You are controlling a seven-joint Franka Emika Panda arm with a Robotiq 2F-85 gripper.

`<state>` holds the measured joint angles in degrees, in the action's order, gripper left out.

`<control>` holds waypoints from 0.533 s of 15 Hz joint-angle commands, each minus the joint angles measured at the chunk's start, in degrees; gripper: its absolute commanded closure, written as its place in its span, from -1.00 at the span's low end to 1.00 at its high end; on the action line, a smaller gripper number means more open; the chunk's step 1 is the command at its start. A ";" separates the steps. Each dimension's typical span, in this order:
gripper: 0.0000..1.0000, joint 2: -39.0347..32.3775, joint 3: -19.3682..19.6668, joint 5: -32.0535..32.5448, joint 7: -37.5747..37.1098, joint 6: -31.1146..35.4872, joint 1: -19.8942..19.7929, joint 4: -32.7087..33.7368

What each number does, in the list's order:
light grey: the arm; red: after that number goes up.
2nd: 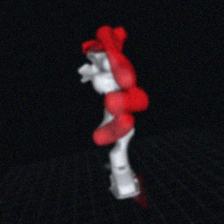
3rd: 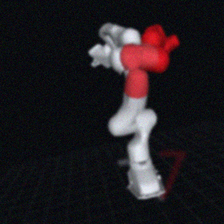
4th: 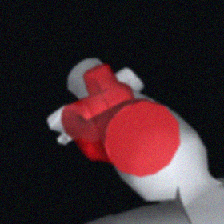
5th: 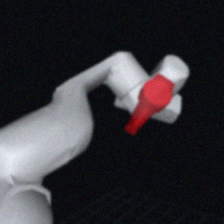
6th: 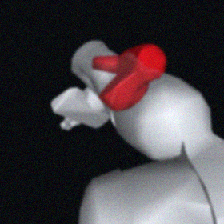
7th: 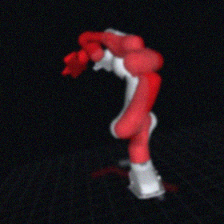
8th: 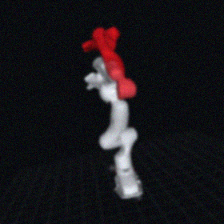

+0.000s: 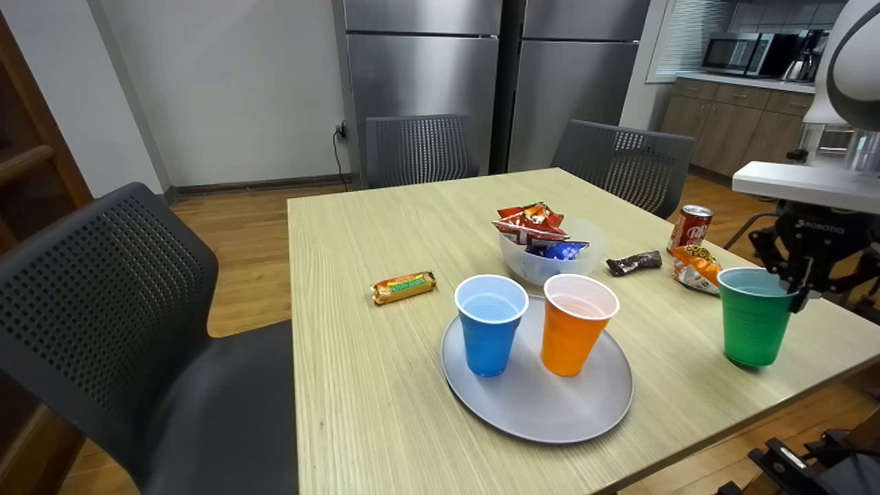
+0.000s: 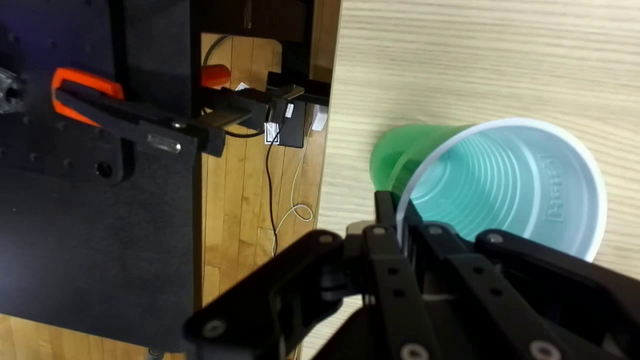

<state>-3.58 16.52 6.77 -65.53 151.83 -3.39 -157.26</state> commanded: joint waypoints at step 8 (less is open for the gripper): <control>0.98 3.25 -10.44 0.51 -3.64 -1.86 3.20 -1.17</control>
<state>-2.90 7.91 6.77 -67.36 151.61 -0.65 -157.56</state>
